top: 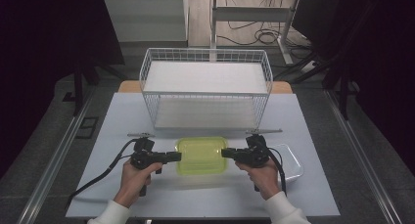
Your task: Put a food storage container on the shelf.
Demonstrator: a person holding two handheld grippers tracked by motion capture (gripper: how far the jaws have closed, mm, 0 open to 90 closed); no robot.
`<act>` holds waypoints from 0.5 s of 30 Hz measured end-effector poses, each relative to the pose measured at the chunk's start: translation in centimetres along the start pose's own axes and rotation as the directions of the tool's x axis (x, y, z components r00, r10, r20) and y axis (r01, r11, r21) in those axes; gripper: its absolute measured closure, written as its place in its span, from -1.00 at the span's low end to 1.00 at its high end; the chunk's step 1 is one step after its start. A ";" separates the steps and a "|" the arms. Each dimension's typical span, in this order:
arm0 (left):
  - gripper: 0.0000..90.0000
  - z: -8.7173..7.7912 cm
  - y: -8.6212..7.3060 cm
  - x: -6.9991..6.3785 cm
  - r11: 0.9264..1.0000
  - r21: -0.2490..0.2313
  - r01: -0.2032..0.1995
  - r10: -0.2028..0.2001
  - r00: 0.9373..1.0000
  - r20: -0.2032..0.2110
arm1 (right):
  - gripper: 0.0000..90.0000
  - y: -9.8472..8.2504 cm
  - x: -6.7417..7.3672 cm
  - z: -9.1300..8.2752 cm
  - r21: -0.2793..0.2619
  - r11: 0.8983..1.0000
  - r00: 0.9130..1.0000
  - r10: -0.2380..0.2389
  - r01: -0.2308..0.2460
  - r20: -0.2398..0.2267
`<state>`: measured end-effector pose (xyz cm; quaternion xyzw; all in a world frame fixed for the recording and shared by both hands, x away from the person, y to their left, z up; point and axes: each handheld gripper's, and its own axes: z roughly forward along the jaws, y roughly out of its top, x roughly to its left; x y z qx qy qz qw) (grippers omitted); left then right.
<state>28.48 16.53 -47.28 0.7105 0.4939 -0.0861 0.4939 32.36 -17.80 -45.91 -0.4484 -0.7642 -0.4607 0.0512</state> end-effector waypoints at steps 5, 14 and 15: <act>0.76 -0.4 0.2 -0.4 1.000 -0.017 -0.020 0.020 1.000 0.001 | 0.74 0.3 0.3 -0.5 -0.015 1.000 1.000 -0.020 0.020 -0.003; 0.76 -0.8 0.5 -0.9 0.999 -0.032 -0.032 0.032 0.999 -0.004 | 0.74 0.7 0.8 -1.0 -0.033 0.998 0.999 -0.050 0.050 0.001; 0.76 -0.9 0.7 -1.1 0.999 -0.035 -0.037 0.037 0.999 -0.008 | 0.74 0.8 0.9 -1.0 -0.037 0.998 0.999 -0.052 0.052 0.000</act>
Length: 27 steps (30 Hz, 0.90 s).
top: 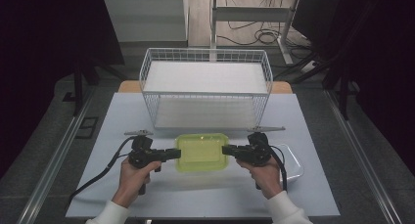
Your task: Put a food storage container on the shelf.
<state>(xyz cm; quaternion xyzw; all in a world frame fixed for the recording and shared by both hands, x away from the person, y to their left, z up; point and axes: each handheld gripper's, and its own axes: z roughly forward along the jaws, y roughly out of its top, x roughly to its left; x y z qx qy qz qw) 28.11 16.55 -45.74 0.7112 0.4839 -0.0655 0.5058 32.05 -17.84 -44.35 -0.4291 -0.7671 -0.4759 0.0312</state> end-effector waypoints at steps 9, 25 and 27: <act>0.76 -0.4 0.4 -0.2 1.000 -0.008 -0.004 0.004 1.000 0.006 | 0.74 0.6 0.5 -0.4 -0.010 1.000 1.000 -0.023 0.024 0.005; 0.76 -1.7 5.1 -2.0 0.997 -0.048 -0.063 0.064 0.998 0.012 | 0.74 4.6 1.7 -2.7 -0.084 0.995 0.998 -0.058 0.060 0.019; 0.76 -1.9 5.6 -2.3 0.996 -0.055 -0.067 0.067 0.998 0.012 | 0.73 5.3 2.0 -3.1 -0.088 0.994 0.998 -0.067 0.068 0.023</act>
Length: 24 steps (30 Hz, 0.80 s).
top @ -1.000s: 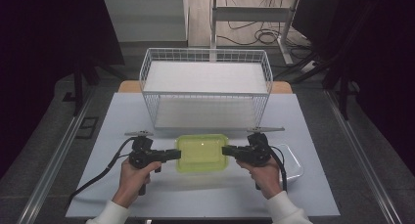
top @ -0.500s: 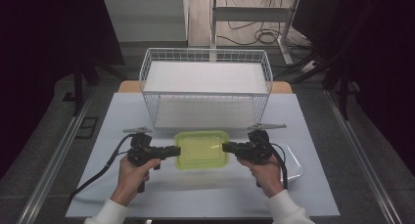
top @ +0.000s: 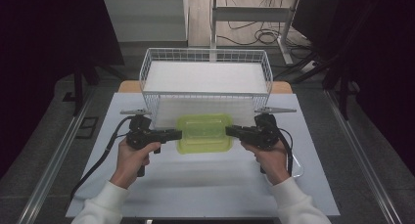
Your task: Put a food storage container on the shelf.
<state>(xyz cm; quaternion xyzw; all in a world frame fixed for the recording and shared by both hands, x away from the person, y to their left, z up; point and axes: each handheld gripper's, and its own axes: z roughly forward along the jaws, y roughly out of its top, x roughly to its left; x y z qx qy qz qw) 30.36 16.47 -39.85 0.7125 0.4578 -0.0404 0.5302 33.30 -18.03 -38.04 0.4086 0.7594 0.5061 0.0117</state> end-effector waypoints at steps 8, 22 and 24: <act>0.77 -0.6 2.2 -0.5 0.999 -0.032 0.000 0.001 1.000 0.026 | 0.73 2.8 1.2 -1.4 -0.016 0.999 0.999 -0.049 0.049 0.019; 0.77 -0.9 6.1 -0.8 0.998 -0.064 -0.025 0.026 0.999 0.022 | 0.73 6.8 0.9 -2.0 -0.038 0.996 0.996 -0.082 0.083 0.024; 0.77 -0.9 6.8 -0.8 0.997 -0.067 -0.027 0.028 0.999 0.021 | 0.73 7.4 0.7 -2.0 -0.036 0.996 0.996 -0.082 0.083 0.026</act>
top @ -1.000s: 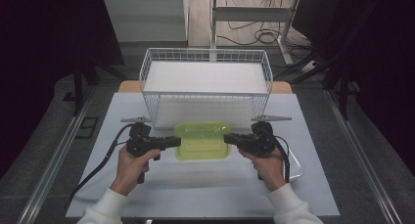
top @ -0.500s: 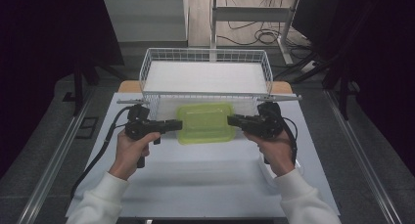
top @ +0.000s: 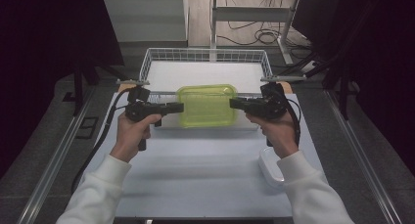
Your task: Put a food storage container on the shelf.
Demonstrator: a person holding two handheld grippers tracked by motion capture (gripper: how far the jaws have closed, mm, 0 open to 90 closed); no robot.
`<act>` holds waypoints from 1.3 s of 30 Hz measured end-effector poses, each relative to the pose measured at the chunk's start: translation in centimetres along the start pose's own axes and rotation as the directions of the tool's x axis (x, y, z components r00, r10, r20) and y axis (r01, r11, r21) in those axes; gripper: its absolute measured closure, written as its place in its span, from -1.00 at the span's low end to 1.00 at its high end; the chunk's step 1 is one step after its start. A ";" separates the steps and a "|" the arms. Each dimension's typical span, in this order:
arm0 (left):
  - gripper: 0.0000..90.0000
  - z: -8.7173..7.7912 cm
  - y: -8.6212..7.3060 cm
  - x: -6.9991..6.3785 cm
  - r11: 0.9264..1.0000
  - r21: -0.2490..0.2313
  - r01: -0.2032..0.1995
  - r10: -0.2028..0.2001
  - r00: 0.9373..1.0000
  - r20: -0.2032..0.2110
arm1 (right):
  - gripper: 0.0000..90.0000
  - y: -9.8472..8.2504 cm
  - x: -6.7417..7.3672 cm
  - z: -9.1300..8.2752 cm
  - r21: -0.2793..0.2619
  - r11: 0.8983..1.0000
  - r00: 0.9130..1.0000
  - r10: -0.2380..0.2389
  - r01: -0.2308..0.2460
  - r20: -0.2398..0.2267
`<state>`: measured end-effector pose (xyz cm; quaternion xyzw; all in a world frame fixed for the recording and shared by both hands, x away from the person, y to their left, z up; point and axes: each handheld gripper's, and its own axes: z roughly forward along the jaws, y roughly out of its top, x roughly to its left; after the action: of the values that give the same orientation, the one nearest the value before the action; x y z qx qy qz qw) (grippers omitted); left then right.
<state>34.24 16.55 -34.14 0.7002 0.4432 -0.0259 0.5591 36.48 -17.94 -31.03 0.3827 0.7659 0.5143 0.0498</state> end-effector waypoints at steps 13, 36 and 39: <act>0.78 0.5 4.1 0.4 1.000 0.002 -0.020 0.020 1.000 -0.018 | 0.73 3.4 -1.6 0.4 -0.009 1.000 1.000 0.021 -0.021 -0.006; 0.77 2.4 9.0 3.4 0.999 0.036 0.020 -0.020 1.000 -0.008 | 0.73 7.2 -5.5 2.7 0.006 0.994 0.993 0.110 -0.109 -0.035; 0.77 2.5 9.4 3.4 0.999 0.042 0.025 -0.025 1.000 -0.016 | 0.73 7.5 -5.8 3.0 0.013 0.993 0.993 0.116 -0.116 -0.035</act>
<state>43.54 16.72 -29.75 0.7063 0.4555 -0.0368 0.5406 45.98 -18.10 -28.11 0.4174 0.7460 0.5189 0.0040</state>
